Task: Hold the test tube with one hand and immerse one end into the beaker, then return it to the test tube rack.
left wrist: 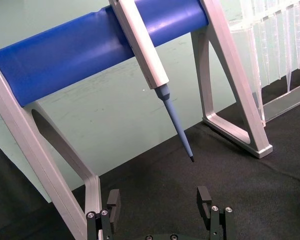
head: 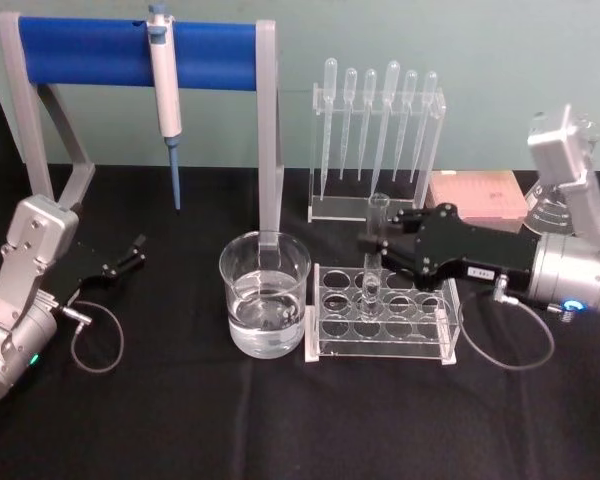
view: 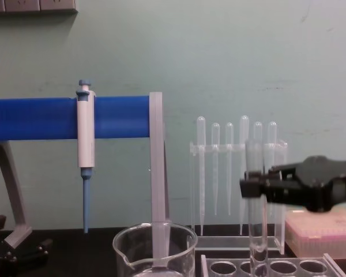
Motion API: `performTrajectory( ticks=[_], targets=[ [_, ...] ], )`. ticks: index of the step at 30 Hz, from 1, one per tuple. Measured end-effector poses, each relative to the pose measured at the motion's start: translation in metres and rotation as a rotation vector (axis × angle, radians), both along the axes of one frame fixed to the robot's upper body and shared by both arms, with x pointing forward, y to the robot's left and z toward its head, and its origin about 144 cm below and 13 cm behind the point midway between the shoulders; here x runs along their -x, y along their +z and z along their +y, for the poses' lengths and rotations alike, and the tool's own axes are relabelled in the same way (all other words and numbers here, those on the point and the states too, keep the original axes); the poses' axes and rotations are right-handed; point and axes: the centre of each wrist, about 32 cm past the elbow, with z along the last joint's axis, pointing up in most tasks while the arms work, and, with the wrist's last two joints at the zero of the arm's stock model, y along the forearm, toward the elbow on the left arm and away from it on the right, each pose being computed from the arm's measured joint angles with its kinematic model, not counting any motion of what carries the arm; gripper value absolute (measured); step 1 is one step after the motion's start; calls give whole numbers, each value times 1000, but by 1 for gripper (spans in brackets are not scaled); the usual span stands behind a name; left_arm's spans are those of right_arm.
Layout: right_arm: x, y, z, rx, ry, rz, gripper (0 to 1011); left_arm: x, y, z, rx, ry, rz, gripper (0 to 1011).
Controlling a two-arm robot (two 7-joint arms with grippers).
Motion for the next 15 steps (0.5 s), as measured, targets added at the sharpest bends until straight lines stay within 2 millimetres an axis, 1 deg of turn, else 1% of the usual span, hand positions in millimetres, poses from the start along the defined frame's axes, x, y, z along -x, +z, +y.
performTrajectory(
  ticks=[7,14,15],
  targets=[
    [1,10,-3,-77,-12,52,226,0,0,0,0,0,0,1000],
    [0,26,-2,-92,-11,34,226,0,0,0,0,0,0,1000],
    [0,26,-2,-92,-11,34,226,0,0,0,0,0,0,1000]
  ],
)
